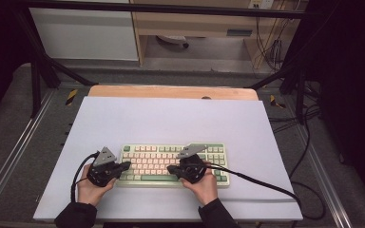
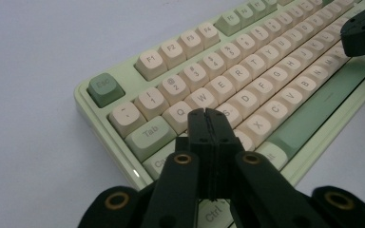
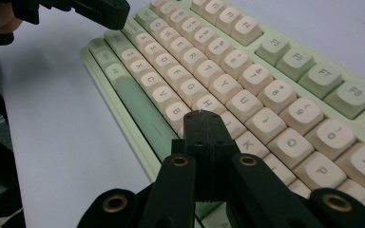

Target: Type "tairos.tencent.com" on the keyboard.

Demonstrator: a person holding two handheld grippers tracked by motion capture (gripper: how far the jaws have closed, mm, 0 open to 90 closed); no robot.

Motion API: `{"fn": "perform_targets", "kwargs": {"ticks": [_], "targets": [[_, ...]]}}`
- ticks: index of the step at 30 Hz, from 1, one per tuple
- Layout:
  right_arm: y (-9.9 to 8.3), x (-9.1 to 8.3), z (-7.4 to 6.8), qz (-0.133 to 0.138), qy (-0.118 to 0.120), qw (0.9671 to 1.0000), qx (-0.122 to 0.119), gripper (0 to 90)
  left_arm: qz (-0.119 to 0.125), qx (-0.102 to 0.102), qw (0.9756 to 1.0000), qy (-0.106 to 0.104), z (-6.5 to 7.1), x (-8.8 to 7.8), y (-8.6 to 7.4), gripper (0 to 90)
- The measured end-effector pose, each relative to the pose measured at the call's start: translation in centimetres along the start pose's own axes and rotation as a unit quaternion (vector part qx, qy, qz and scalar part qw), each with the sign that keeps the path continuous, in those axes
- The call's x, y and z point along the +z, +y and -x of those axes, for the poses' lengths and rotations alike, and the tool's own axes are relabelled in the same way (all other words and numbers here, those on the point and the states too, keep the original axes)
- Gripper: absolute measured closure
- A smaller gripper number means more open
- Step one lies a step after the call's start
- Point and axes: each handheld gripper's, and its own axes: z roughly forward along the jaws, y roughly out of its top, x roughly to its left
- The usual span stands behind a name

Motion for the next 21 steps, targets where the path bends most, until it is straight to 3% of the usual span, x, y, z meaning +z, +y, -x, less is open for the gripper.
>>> {"fn": "perform_targets", "kwargs": {"ticks": [9,21], "targets": [[0.2,1.4,-0.4,-0.007,0.005,1.0,0.001,90.0,0.001,0.0,1.0,0.0,0.0,0.0,0.0,89.8],[0.0,1.7,-0.4,-0.01,0.005,0.9999,-0.001,90.0,0.0,0.0,1.0,0.0,0.0,0.0,0.0,89.8]]}}
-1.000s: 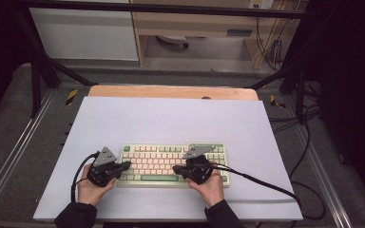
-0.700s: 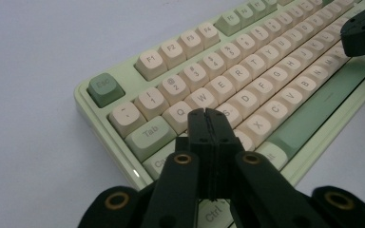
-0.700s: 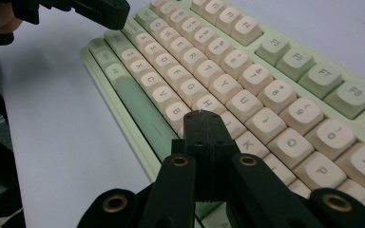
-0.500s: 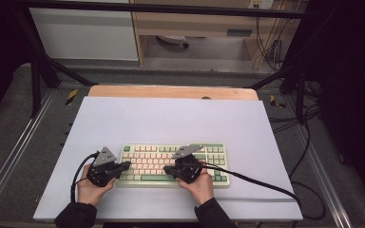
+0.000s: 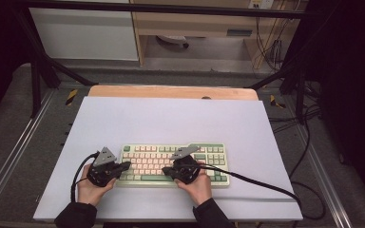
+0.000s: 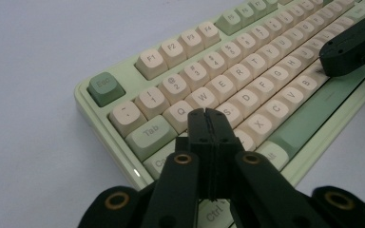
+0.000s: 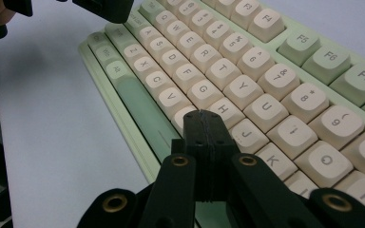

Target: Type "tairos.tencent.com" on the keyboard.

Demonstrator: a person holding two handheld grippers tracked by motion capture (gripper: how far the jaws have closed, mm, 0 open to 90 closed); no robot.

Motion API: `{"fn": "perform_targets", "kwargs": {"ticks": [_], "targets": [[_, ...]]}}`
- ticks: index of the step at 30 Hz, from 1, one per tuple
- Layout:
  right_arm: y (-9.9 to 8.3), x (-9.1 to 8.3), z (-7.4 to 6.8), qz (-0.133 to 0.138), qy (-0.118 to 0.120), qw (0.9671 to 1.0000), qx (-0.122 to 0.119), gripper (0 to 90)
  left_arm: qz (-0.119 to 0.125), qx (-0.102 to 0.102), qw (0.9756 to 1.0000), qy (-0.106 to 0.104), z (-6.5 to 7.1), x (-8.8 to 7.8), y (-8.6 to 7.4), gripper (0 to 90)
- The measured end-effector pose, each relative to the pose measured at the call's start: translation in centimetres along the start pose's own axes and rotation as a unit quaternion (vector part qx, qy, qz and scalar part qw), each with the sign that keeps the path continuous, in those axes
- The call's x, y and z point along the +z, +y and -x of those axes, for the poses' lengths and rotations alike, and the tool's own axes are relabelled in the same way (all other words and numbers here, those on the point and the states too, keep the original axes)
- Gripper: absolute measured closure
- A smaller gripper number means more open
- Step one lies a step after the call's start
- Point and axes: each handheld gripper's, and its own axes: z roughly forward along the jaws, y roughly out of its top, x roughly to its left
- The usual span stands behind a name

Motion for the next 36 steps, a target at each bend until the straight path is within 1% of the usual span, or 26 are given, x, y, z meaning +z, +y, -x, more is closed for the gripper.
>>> {"fn": "perform_targets", "kwargs": {"ticks": [6,10,15,17,18,23,27,32,36], "targets": [[0.0,0.1,0.0,0.001,0.0,1.0,-0.001,90.0,-0.002,0.0,1.0,-0.001,0.0,0.0,0.0,89.8],[-0.2,0.2,0.0,-0.005,-0.003,1.0,-0.004,90.0,0.0,0.001,1.0,0.0,0.0,0.0,0.0,89.8],[-0.2,0.2,0.0,-0.003,-0.002,1.0,-0.007,90.0,0.0,0.001,1.0,0.0,0.0,0.0,0.0,89.8],[-0.1,0.1,0.0,-0.002,-0.003,1.0,-0.004,90.0,0.001,0.001,1.0,-0.001,0.0,0.0,0.0,89.8],[0.0,-0.1,0.0,0.001,-0.002,1.0,-0.007,90.0,0.001,0.001,1.0,0.0,0.0,0.0,0.0,89.8],[0.3,-0.8,0.0,0.005,-0.006,1.0,-0.006,90.0,0.002,0.001,1.0,-0.001,0.0,-0.1,0.0,89.8],[0.5,-1.4,0.0,0.009,-0.007,0.9999,-0.011,90.0,0.002,0.001,1.0,-0.002,0.1,-0.1,0.1,89.8],[0.6,-2.3,0.2,0.011,-0.015,0.9997,-0.015,90.0,0.003,0.001,1.0,-0.003,0.2,-0.1,0.1,89.8],[0.2,-3.0,0.7,0.016,-0.019,0.9997,-0.007,90.0,0.004,0.004,1.0,-0.007,0.5,-0.1,0.3,89.8]]}}
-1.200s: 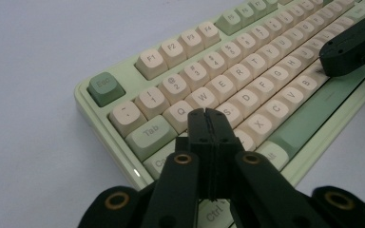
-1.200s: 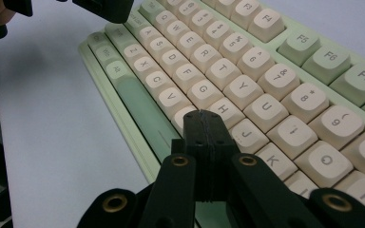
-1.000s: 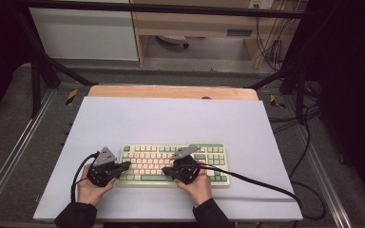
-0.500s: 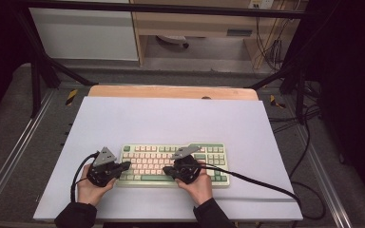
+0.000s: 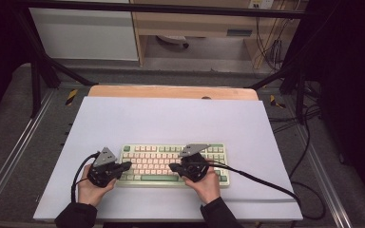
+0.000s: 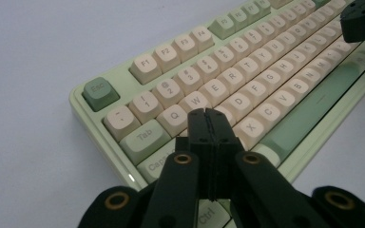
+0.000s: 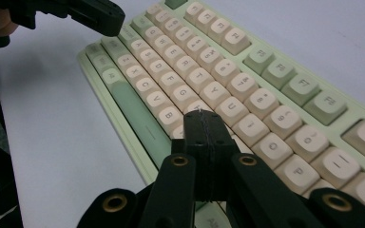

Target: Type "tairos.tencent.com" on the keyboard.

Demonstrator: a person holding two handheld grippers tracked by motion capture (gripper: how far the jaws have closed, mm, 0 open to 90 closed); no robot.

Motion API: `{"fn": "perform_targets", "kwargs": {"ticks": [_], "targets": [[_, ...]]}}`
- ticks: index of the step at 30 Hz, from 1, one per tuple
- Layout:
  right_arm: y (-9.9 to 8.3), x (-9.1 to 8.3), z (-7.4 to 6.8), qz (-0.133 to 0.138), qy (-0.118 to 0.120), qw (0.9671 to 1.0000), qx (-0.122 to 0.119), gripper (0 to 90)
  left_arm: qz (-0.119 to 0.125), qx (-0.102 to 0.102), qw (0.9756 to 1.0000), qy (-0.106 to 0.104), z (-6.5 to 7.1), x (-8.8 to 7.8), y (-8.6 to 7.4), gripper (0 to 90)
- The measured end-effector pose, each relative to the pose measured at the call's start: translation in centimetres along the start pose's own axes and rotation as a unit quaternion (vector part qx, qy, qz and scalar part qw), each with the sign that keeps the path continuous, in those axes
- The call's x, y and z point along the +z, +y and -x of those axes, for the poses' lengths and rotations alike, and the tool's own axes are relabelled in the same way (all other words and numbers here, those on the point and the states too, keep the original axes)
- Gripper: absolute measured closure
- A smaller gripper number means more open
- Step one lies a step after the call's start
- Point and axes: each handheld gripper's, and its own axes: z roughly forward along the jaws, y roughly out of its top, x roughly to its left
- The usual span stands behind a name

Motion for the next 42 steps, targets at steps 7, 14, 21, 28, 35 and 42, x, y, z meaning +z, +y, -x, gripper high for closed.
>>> {"fn": "perform_targets", "kwargs": {"ticks": [7,14,21,28,35,42], "targets": [[-1.0,-1.1,0.9,0.0,-0.008,0.9999,0.013,90.0,-0.001,0.008,0.9999,-0.01,0.9,0.4,0.5,89.7],[-1.7,-1.8,1.5,0.0,-0.015,0.9997,0.018,90.0,-0.002,0.014,0.9998,-0.017,1.9,1.0,1.1,89.7],[-2.4,-2.5,2.0,0.0,-0.019,0.9995,0.024,90.0,-0.012,0.023,0.9994,-0.024,2.8,2.1,1.5,89.7],[-3.0,-2.9,2.3,0.001,-0.02,0.9994,0.03,90.0,-0.018,0.028,0.999,-0.029,3.6,3.1,1.8,89.7],[-3.3,-3.1,2.4,0.005,-0.02,0.9993,0.033,90.0,-0.024,0.033,0.9986,-0.032,3.8,3.5,1.7,89.7],[-3.4,-2.9,2.4,0.002,-0.018,0.9993,0.032,90.0,-0.027,0.034,0.9986,-0.031,3.7,3.6,1.6,89.6]]}}
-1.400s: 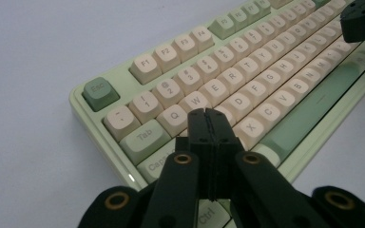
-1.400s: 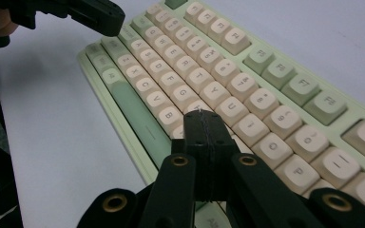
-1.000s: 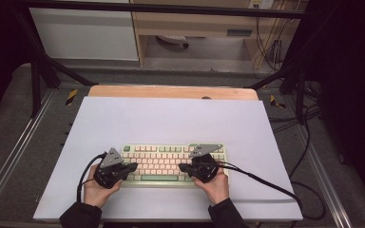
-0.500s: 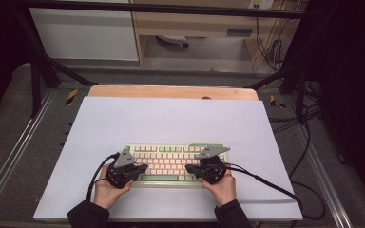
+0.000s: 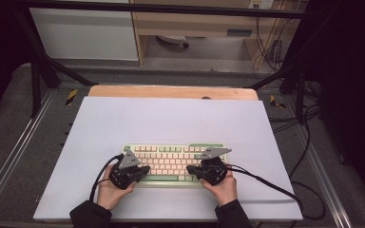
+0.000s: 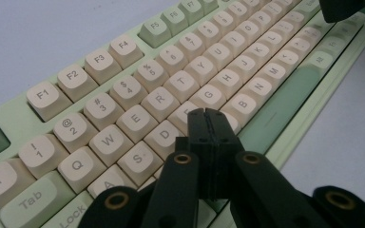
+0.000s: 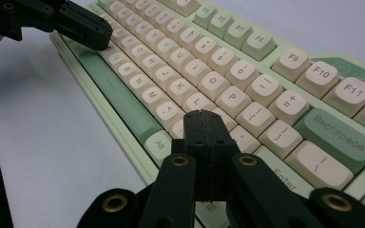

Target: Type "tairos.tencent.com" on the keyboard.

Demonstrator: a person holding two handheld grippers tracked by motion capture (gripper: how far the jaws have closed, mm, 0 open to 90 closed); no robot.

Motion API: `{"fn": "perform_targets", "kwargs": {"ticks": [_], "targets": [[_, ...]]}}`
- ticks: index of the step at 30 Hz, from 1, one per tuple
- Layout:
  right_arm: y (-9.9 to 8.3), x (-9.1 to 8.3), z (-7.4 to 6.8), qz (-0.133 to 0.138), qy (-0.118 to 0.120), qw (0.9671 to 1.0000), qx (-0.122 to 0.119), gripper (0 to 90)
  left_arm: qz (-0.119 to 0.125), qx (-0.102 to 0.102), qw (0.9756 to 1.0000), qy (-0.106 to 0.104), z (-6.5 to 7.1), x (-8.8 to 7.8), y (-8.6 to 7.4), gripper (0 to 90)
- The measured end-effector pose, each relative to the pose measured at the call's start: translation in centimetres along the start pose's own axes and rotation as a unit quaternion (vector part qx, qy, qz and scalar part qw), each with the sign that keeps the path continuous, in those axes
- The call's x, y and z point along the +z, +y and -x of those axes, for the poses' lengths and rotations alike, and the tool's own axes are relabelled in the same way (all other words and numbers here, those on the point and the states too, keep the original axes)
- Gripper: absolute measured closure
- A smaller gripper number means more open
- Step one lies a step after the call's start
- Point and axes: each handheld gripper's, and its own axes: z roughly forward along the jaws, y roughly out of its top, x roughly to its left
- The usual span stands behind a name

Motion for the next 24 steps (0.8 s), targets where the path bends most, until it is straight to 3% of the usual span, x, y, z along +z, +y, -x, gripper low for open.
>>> {"fn": "perform_targets", "kwargs": {"ticks": [24], "targets": [[-0.08,0.04,-0.02,-0.001,-0.001,1.0,0.0,90.0,0.001,0.003,1.0,0.001,0.07,-0.07,-0.13,89.7]]}}
